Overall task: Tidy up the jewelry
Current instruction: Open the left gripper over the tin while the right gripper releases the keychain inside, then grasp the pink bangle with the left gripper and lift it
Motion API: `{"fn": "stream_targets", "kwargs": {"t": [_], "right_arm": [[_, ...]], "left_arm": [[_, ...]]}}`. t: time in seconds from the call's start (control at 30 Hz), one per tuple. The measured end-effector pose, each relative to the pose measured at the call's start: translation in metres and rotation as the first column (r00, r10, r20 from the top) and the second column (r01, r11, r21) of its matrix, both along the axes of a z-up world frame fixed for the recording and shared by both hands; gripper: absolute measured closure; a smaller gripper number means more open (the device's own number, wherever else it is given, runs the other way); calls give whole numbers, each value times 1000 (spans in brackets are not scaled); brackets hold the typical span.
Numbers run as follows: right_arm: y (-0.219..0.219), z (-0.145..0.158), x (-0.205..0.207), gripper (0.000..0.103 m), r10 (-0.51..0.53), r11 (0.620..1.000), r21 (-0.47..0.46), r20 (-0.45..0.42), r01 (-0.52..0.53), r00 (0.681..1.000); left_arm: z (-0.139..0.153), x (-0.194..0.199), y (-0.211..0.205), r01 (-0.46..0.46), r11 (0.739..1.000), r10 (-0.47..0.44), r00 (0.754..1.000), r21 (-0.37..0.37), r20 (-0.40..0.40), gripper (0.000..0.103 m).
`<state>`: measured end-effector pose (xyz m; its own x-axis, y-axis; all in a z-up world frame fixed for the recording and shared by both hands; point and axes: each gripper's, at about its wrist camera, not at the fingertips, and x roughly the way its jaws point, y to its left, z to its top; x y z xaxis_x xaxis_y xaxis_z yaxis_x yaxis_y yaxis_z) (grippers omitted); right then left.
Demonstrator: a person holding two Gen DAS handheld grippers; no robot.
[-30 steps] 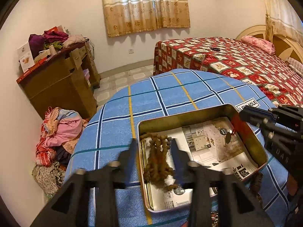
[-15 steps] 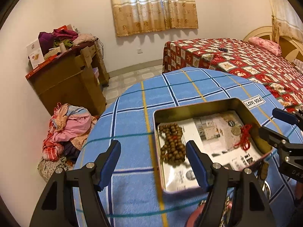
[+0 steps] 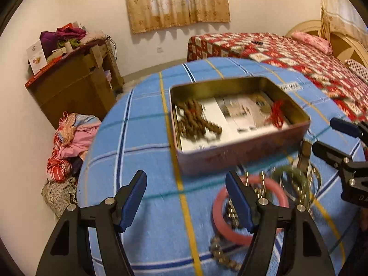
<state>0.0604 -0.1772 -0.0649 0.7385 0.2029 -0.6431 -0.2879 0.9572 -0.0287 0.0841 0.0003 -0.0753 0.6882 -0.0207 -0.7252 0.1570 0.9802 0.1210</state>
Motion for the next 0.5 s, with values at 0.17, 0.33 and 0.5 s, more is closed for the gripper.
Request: {"fn": "stream_targets", "kwargs": {"t": [0.17, 0.33, 0.5], "right_arm": [[-2, -8, -7, 24, -10, 1000, 7, -7, 10, 1000], [-3, -14, -11, 22, -23, 1000, 18, -20, 23, 1000], [-6, -16, -12, 20, -42, 999, 25, -25, 43, 999]], "left_arm": [[-12, 0, -3, 5, 1000, -5, 1000, 14, -28, 32], [-24, -3, -7, 26, 999, -24, 998, 34, -54, 32], [-27, -5, 3, 19, 1000, -19, 998, 3, -60, 38]]}}
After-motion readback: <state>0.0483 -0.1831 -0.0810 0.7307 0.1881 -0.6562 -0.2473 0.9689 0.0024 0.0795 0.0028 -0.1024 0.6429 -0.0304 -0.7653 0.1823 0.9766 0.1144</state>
